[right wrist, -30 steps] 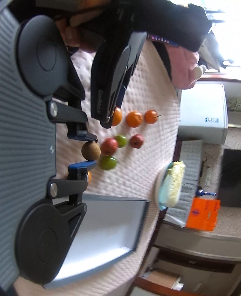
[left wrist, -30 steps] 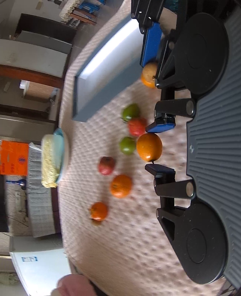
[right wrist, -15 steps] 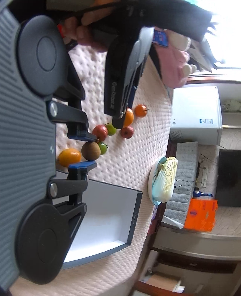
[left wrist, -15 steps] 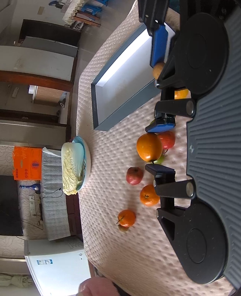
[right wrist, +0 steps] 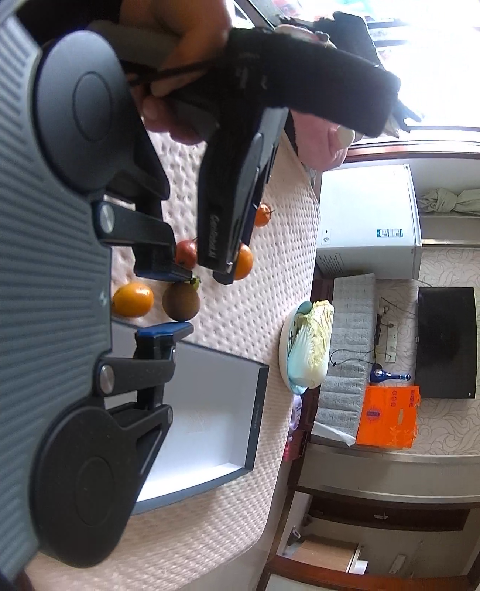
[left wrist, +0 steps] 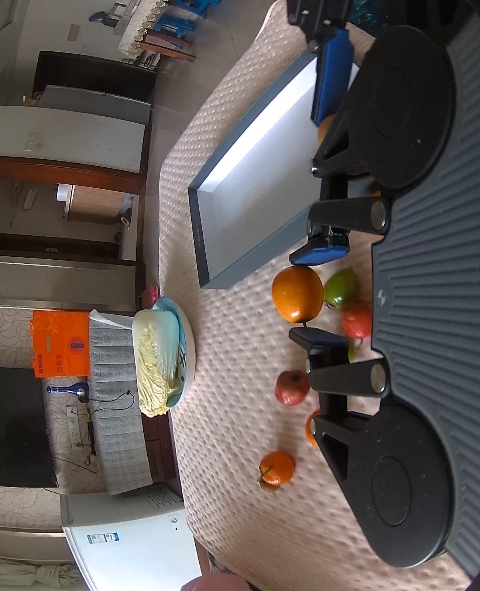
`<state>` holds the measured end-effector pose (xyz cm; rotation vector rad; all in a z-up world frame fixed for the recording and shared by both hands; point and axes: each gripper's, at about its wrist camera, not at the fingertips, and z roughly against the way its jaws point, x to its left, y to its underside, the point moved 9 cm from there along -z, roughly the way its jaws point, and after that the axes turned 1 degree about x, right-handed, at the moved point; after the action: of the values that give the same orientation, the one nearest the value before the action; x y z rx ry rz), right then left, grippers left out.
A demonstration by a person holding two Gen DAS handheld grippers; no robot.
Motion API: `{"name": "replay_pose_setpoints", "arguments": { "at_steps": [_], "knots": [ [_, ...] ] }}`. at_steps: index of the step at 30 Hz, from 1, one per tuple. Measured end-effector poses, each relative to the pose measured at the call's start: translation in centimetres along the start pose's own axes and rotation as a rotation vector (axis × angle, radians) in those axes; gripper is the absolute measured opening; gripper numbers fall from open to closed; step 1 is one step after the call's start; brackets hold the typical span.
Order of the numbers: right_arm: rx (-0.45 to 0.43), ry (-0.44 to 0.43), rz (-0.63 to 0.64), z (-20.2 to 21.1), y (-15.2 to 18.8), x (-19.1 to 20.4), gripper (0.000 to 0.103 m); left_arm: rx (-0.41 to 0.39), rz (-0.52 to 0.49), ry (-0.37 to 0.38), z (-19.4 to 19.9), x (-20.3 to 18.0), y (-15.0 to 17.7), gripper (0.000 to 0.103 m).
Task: Organize fruits
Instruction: 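Carry the orange in left tool while right tool carries the brown fruit toward the gray box, then open left tool to drop the orange into the box while right tool drops the brown fruit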
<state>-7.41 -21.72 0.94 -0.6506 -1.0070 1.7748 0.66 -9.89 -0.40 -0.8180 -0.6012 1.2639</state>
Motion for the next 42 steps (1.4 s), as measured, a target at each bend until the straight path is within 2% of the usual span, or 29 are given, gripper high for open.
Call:
{"name": "replay_pose_setpoints", "arguments": {
  "at_steps": [26, 42],
  "knots": [
    [0.016, 0.130, -0.098, 1.4, 1.4, -6.2, 0.026, -0.009, -0.060, 0.116, -3.8, -8.0, -1.7, 0.042],
    [0.040, 0.161, -0.122, 1.4, 2.4, -8.0, 0.026, 0.043, -0.064, 0.130, -8.2, -10.9, -1.6, 0.042]
  ]
}}
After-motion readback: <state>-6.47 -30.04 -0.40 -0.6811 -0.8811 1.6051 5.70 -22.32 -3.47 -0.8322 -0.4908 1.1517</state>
